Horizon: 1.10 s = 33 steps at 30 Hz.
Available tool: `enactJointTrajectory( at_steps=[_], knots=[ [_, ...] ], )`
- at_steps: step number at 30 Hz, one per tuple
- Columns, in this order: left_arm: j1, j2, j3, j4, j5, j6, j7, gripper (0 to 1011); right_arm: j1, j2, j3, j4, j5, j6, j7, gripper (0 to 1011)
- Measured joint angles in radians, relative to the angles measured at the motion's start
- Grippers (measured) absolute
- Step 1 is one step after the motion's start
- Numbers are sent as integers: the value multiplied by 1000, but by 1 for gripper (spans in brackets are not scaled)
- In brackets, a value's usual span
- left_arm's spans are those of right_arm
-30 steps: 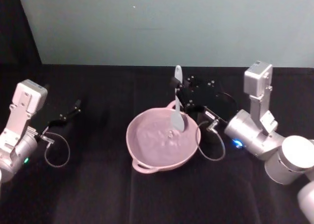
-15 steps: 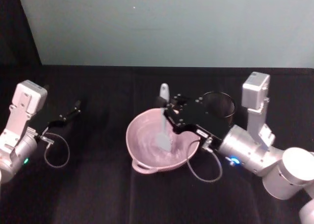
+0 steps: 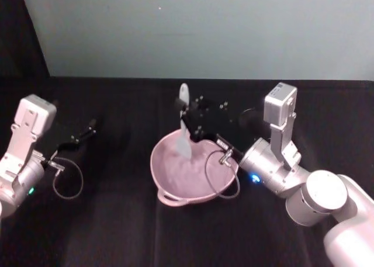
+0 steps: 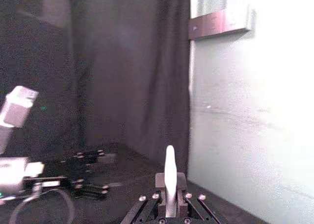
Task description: Use the one hand to pick up the spoon and stir the clear water in the bowl.
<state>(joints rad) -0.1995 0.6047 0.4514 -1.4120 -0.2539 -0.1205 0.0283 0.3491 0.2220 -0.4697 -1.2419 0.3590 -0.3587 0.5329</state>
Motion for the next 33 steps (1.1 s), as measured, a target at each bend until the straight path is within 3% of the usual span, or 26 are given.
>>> enactJointTrajectory(
  at_steps=[7,13,22,29,33],
  knots=[
    [0,0,0,0,0,0,0,1011,21,-13,37,56,-55,-61,-45,136],
    [0,0,0,0,0,0,0,1011,3,8,57,36,-65,-54,-43,136],
    [0,0,0,0,0,0,0,1011,-77,52,74,-96,13,54,20,136],
    [0,0,0,0,0,0,0,1011,-97,65,38,-140,55,122,56,136],
    [0,0,0,0,0,0,0,1011,-87,58,20,-134,62,129,58,136]
  ],
)
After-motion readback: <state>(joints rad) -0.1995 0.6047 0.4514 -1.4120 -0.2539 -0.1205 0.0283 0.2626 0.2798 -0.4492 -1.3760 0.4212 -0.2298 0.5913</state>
